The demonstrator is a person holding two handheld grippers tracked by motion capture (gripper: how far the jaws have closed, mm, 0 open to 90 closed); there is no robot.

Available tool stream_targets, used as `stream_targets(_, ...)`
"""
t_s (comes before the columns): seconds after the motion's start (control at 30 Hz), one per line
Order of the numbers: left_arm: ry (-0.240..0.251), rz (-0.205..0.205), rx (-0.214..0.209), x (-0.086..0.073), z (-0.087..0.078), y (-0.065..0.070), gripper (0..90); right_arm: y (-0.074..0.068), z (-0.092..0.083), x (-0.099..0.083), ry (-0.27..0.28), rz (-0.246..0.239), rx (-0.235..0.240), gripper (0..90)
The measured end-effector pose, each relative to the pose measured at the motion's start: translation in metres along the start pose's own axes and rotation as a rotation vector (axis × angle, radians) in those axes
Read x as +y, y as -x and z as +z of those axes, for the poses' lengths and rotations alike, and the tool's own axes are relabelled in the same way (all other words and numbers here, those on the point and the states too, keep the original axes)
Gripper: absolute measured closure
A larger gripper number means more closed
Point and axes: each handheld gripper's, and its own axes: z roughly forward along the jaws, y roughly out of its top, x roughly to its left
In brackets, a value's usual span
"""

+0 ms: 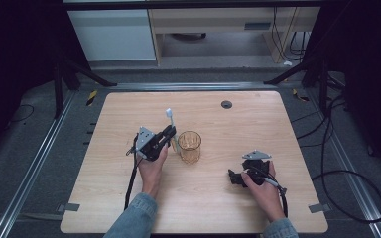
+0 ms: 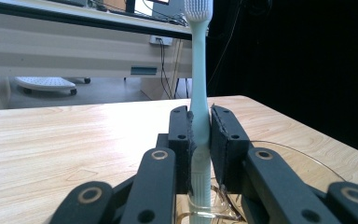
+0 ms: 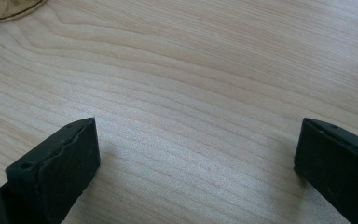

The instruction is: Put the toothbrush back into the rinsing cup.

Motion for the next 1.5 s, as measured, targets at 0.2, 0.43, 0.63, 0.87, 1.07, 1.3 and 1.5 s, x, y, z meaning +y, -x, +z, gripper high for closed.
stream_targets(0.2,0.006,0.005,0.005,-0.0012,-0.0013,0.0009,78.3,0.0000,0.0000,0.0000,0.000,0.000,0.000,0.4)
stream_targets(0.43,-0.002,0.016,0.004,-0.0044,-0.0024,0.0026,78.2,-0.0001,0.0000,0.0000,0.000,0.000,0.000,0.4)
stream_targets(0.63,0.001,0.015,0.007,-0.0049,-0.0024,0.0032,77.8,-0.0001,0.0000,0.0000,0.000,0.000,0.000,0.4)
stream_targets(0.87,-0.002,0.011,0.010,-0.0052,-0.0026,0.0037,77.4,-0.0001,0.0000,-0.0001,0.000,-0.001,0.000,0.4)
stream_targets(1.07,-0.002,0.006,0.012,-0.0045,-0.0032,0.0039,75.5,-0.0001,0.0000,0.0000,0.000,0.000,0.000,0.4)
stream_targets(1.3,-0.005,0.004,0.012,-0.0031,-0.0038,0.0048,71.8,-0.0001,0.0000,-0.0001,0.000,-0.001,0.000,0.4)
stream_targets(1.5,0.000,0.005,0.010,0.0003,-0.0053,0.0063,69.5,-0.0001,0.0000,0.0000,0.000,0.000,0.000,0.4)
